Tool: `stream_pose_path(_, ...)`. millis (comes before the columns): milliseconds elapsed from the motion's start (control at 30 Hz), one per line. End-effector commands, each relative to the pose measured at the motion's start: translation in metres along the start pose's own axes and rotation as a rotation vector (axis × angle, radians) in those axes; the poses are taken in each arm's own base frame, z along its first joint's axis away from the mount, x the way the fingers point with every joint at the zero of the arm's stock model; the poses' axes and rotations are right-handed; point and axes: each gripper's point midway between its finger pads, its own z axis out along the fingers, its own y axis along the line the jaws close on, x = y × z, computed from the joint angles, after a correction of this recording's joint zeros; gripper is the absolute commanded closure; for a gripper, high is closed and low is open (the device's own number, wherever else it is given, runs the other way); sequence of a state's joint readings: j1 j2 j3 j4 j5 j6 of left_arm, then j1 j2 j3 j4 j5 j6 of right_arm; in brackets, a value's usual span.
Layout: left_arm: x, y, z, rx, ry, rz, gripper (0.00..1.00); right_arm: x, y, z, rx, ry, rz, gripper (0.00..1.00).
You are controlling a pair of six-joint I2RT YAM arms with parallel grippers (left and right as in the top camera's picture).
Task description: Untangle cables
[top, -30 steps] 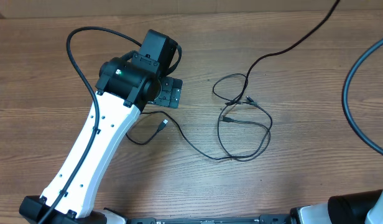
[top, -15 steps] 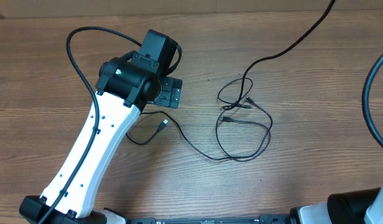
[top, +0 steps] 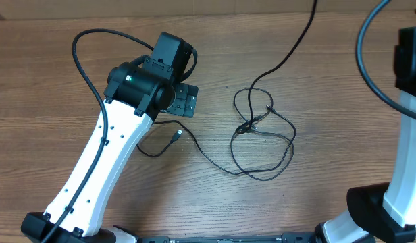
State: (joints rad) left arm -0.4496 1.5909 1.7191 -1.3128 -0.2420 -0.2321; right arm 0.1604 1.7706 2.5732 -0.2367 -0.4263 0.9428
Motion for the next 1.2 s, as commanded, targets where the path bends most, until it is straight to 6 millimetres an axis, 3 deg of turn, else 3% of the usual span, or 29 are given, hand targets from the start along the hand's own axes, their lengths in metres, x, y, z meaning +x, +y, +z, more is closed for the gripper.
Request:
stream_pose_path(0, -0.003, 0.000, -0.001, 0.004, -0.006, 0.002, 0.00, 0.012, 0.016, 0.007, -0.065, 0.022, 0.016, 0.96)
stream_pose_path(67, -0.003, 0.000, -0.001, 0.004, -0.006, 0.002, 0.00, 0.014, 0.026, 0.008, -0.096, 0.016, 0.016, 0.96)
stream_pose_path(200, -0.003, 0.000, -0.001, 0.004, -0.006, 0.002, 0.01, 0.009, 0.066, 0.007, -0.239, -0.035, -0.017, 0.96)
stream_pose_path(433, -0.003, 0.000, -0.001, 0.004, -0.006, 0.002, 0.00, -0.017, 0.081, 0.000, -0.286, -0.168, -0.018, 0.96)
stream_pose_path(633, -0.003, 0.000, -0.001, 0.004, -0.006, 0.002, 0.00, -0.056, 0.105, -0.021, -0.373, -0.367, -0.072, 0.96)
stream_pose_path(767, -0.003, 0.000, -0.001, 0.004, -0.006, 0.003, 0.00, -0.066, 0.104, -0.026, -0.373, -0.401, -0.095, 0.96)
stream_pose_path(933, -0.003, 0.000, -0.001, 0.004, -0.006, 0.002, 0.00, -0.054, 0.078, -0.013, -0.262, -0.324, -0.157, 0.96)
stream_pose_path(967, -0.003, 0.000, -0.001, 0.004, -0.006, 0.002, 0.00, -0.045, 0.062, -0.006, -0.192, -0.280, -0.192, 0.96)
stream_pose_path(1033, -0.003, 0.000, -0.001, 0.004, -0.006, 0.002, 0.01, -0.017, 0.001, 0.007, 0.045, -0.149, -0.226, 0.96)
stream_pose_path(1133, -0.003, 0.000, -0.001, 0.004, -0.006, 0.002, 0.00, 0.013, -0.046, 0.009, 0.193, -0.029, -0.179, 0.96)
stream_pose_path(1167, -0.003, 0.000, -0.001, 0.004, -0.006, 0.002, 0.01, 0.019, -0.053, 0.010, 0.206, -0.002, -0.173, 0.96)
